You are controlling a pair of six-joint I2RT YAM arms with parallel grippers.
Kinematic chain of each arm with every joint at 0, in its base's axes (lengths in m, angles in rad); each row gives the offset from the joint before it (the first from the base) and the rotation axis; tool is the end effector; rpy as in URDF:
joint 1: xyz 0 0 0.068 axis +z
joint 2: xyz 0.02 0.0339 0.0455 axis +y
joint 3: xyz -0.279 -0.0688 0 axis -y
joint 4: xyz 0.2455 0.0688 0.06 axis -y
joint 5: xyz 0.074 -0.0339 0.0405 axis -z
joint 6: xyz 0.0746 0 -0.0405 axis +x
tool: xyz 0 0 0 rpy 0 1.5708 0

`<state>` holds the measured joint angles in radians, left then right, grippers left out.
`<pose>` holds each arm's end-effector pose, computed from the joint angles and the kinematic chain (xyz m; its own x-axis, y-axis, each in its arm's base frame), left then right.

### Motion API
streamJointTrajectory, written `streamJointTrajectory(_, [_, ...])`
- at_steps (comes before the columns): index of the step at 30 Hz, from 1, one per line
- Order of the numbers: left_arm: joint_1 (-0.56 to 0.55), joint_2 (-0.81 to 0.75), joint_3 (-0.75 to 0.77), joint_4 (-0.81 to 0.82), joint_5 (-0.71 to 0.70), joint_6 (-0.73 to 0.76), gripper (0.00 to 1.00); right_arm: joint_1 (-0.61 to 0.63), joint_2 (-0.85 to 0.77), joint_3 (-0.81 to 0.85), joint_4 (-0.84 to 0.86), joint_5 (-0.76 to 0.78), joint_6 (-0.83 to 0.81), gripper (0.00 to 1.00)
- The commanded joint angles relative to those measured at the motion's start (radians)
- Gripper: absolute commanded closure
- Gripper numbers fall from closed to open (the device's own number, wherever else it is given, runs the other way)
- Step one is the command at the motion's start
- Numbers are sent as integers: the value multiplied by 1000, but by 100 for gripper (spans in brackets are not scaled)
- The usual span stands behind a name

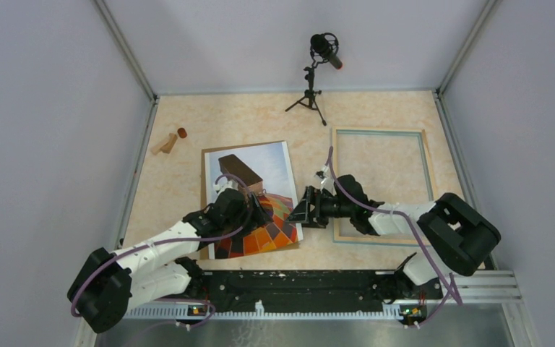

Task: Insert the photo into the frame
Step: Pick up the photo at the center of the board.

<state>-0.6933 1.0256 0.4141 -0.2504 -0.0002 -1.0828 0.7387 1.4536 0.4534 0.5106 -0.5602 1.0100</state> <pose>0.1596 -0.1326 0.1474 -0.8381 -0.4520 -0.3054 -0.2161 0.7891 -0.5749 0.1889 0.2256 0.1519 -0.9616 0.0946 -0.2578 -0.1933 0.4333 0.8802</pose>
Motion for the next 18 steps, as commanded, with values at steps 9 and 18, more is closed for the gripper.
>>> streamJointTrajectory(9, [3,3,-56,-50,-8,44,2,-44,174,118,146,-78,-8,29])
streamJointTrajectory(18, [2,-34,-24,-38,41,123,2,-10,310,214,190,75,64,53])
